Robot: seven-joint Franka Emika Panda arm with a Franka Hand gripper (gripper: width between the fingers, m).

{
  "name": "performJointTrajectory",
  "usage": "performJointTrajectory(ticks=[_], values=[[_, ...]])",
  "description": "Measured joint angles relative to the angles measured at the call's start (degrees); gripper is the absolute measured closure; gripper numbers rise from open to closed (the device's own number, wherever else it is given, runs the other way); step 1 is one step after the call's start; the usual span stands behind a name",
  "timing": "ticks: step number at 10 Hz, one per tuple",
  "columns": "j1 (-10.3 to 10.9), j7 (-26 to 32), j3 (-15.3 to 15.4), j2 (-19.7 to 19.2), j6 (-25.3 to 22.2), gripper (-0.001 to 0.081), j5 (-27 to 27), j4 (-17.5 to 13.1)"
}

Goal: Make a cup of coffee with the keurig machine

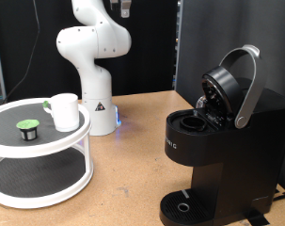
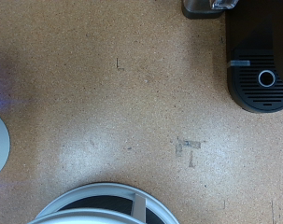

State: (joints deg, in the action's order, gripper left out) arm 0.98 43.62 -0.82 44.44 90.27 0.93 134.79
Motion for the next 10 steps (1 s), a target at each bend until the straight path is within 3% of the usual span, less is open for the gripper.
performJointTrajectory(ticks=[2, 6, 10], values=[[0.0, 1.6, -1.5, 0.0, 0.0, -0.0002, 0.0, 0.0], [-1.4, 10.5, -9.1, 0.0, -0.3, -0.0002, -4.8, 0.0], [-1.8, 12.8, -10.9, 0.0, 0.2, -0.0002, -5.6, 0.3]])
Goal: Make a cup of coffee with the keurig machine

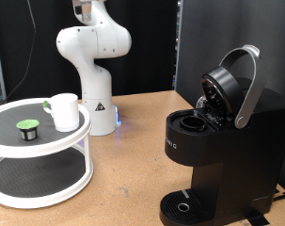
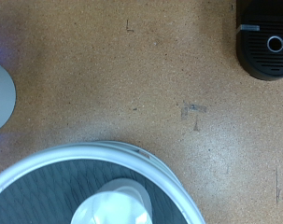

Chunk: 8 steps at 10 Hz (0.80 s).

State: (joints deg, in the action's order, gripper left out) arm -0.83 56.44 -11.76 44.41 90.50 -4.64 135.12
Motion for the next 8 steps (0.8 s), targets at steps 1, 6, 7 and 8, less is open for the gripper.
performJointTrajectory(ticks=[1, 6, 7, 8], values=[[-0.2, 2.0, -1.7, -0.1, 0.1, -0.0002, -1.6, 0.1], [-1.5, 8.2, -7.6, -1.8, 1.8, -0.0002, -6.7, -0.2], [-1.5, 8.2, -7.7, -1.8, 1.9, -0.0002, -6.7, -0.1], [-1.5, 8.2, -8.0, -1.9, 2.5, -0.0002, -6.7, -0.1]])
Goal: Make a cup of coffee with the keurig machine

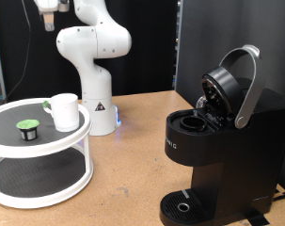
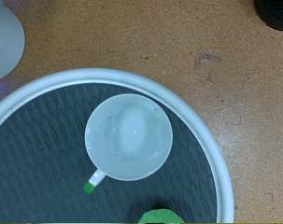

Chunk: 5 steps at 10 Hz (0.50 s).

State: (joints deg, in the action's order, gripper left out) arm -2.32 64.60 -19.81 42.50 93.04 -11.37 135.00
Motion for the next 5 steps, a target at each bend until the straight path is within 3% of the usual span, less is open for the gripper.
performJointTrajectory(ticks=[5], values=[[-0.1, 1.2, -3.4, -3.8, 2.3, -0.0002, -1.6, -1.7]])
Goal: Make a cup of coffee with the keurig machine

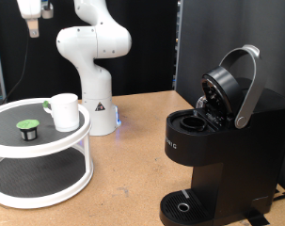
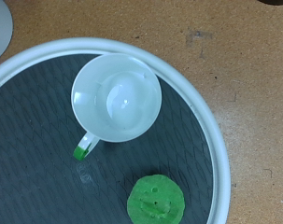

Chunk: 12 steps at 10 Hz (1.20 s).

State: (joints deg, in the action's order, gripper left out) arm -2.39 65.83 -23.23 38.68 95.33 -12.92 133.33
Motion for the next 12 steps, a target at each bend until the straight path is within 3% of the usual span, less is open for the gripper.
performJointTrajectory(ticks=[4, 9, 12], values=[[0.1, 1.1, -0.3, -3.5, 1.4, -0.0002, 0.0, -1.4], [0.1, 2.4, -0.3, -4.0, 2.7, -0.0002, 0.0, -1.3], [-0.4, 1.6, -0.4, -3.8, 6.9, -0.0002, 0.0, 2.7]])
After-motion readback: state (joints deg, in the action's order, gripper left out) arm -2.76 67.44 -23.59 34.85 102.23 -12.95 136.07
